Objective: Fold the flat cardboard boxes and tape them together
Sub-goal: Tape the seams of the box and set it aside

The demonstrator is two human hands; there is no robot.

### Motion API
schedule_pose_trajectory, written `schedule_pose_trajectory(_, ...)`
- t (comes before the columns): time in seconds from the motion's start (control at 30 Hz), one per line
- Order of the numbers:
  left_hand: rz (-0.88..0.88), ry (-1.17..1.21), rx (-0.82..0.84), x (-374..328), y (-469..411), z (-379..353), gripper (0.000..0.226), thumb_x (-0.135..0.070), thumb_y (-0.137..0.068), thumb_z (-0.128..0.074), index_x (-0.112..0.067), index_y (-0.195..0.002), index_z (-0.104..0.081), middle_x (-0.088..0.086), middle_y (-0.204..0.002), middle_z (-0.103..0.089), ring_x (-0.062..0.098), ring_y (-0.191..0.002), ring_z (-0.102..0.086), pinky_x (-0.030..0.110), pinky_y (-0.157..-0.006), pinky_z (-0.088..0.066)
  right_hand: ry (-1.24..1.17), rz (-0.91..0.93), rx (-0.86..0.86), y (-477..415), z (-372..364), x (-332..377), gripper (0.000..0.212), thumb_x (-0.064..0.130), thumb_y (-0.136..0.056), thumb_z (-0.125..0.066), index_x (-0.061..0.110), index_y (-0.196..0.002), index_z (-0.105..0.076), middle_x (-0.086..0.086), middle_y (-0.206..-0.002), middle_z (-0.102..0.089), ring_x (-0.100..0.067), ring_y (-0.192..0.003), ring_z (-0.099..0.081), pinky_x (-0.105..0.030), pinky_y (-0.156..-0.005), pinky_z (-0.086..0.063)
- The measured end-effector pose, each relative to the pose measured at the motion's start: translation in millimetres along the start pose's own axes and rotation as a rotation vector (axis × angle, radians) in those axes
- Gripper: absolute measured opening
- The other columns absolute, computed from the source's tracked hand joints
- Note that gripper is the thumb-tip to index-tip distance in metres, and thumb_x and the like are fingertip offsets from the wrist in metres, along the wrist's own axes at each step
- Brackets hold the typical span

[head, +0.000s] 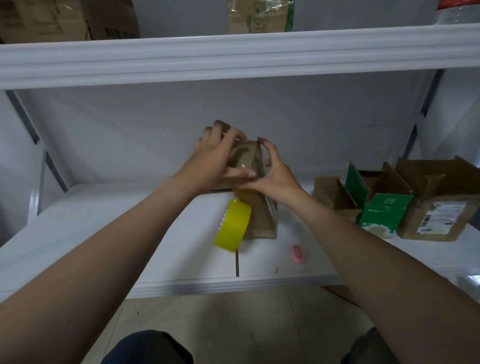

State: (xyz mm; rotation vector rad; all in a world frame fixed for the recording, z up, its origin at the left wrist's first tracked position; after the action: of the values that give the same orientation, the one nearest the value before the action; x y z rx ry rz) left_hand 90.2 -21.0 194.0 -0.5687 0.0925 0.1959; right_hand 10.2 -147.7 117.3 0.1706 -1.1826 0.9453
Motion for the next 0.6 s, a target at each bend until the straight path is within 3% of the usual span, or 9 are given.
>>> schedule_pose_trajectory(0.1,0.233,0.069,-0.200,21,31,5,0.038,-0.049,-0.089,-0.068,-0.018,-0.101,-0.048,0.005,-0.094,-0.065,0.035,-0.090,-0.059,0.043,-0.074,-0.046,-0.073,-0.117,-0.077,-3,4,-7,0.111,0.054,-0.047,-0.094,0.058,-0.137,-0.029,0.005,-0.122,-0.064,-0.019,-0.108,-0.066,-0.040,-0.092,-0.058)
schedule_pose_trajectory(0.17,0.454,0.122,-0.119,38,54,-13,0.037,-0.049,-0.092,-0.063,-0.018,-0.097,-0.044,0.005,-0.091,-0.065,0.034,-0.086,-0.060,0.038,-0.068,-0.042,-0.093,-0.160,-0.092,-3,4,-8,0.113,0.061,-0.043,-0.093,0.059,-0.134,-0.027,0.004,-0.124,-0.065,-0.021,-0.107,-0.068,-0.043,-0.090,-0.059)
schedule_pose_trajectory(0.3,0.722,0.532,0.117,41,82,-56,0.046,-0.057,-0.095,-0.056,-0.018,-0.114,-0.041,-0.001,-0.109,-0.055,0.024,-0.104,-0.056,0.037,-0.081,-0.043,-0.119,-0.212,-0.103,3,2,-12,0.113,0.062,-0.044,-0.092,0.058,-0.134,-0.025,0.006,-0.130,-0.062,-0.020,-0.112,-0.065,-0.043,-0.092,-0.058)
schedule_pose_trajectory(0.47,0.741,0.690,0.167,26,76,-69,0.044,-0.052,-0.095,-0.060,-0.021,-0.123,-0.045,-0.001,-0.116,-0.058,0.019,-0.104,-0.058,0.038,-0.086,-0.049,-0.119,-0.250,-0.138,16,-6,-17,0.109,0.064,-0.046,-0.090,0.058,-0.134,-0.026,0.007,-0.128,-0.063,-0.020,-0.109,-0.066,-0.042,-0.088,-0.060)
schedule_pose_trajectory(0.6,0.683,0.625,0.168,27,73,-76,0.016,-0.039,-0.098,-0.058,-0.028,-0.099,-0.070,-0.005,-0.105,-0.067,0.017,-0.095,-0.061,0.035,-0.082,-0.049,-0.053,-0.269,-0.188,23,4,-26,0.102,0.068,-0.047,-0.086,0.059,-0.131,-0.030,0.003,-0.119,-0.067,-0.027,-0.106,-0.068,-0.046,-0.086,-0.061)
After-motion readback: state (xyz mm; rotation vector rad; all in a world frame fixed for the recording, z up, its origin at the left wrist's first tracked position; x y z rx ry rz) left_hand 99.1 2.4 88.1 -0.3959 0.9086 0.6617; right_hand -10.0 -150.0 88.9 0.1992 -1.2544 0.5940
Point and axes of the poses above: each hand's wrist, its own y-axis away from the middle knuckle, its own z-axis out of the back of the hand, x = y × z, the point moved 8 cm from there along -y, towards the middle knuckle
